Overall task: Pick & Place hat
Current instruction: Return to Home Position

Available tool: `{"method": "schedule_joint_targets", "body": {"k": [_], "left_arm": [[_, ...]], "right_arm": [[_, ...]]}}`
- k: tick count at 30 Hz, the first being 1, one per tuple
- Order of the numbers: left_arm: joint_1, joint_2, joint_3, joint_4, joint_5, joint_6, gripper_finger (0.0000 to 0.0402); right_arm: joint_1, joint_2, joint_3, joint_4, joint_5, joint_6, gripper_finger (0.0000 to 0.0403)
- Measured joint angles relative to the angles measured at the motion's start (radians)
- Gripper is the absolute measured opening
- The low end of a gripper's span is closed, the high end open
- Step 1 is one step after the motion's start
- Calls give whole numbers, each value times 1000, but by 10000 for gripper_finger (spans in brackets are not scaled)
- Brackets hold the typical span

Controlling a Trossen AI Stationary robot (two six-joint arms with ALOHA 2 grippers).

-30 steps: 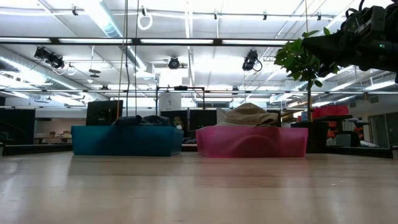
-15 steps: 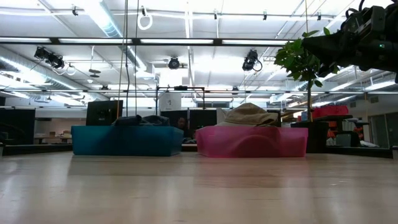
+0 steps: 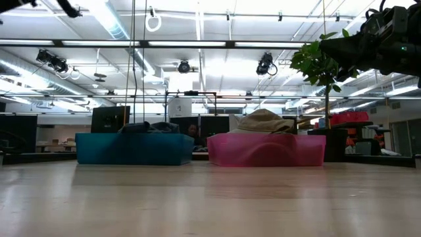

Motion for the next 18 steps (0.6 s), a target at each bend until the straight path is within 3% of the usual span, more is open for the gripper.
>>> {"method": "schedule_joint_targets", "body": {"k": [5,10,13,18], "left_arm": [[4,-130,-146,129,92,6,3],[4,-264,-249,135,158,49,3],[4,-273,-289,155,156,68,3],[-4,-273,-289,37,166,75,3]], "right_arm": [[0,0,0,0,0,0,27],[0,0,0,0,0,0,27],[0,0,0,0,0,0,27],[0,0,0,4,0,0,27]]}}
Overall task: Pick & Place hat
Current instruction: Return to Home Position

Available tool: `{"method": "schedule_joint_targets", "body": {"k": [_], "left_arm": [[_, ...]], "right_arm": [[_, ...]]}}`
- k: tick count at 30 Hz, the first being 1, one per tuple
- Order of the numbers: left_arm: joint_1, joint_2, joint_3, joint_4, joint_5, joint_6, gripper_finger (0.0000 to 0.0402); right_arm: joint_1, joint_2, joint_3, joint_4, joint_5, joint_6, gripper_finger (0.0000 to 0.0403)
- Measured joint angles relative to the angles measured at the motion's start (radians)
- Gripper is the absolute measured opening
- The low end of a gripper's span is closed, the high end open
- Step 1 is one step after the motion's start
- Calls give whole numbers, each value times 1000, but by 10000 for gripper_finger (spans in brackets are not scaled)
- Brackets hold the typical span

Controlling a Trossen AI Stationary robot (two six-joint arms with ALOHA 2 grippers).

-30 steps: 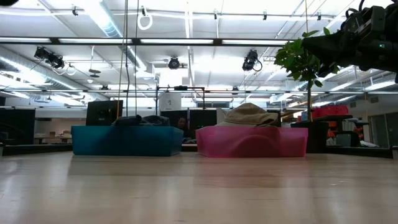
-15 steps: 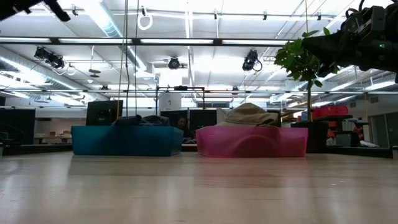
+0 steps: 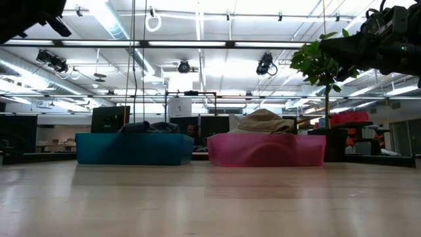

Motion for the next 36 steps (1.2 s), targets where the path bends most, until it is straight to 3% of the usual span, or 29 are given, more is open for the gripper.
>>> {"method": "schedule_joint_targets", "body": {"k": [9,20,36], "left_arm": [[-16,0,0,-395,-4,3,3],[-16,0,0,-683,-5,-25,3],[-17,0,-1,-714,-5,-24,3]], "right_arm": [[0,0,0,0,0,0,27],[0,0,0,0,0,0,27],[0,0,0,0,0,0,27]]}}
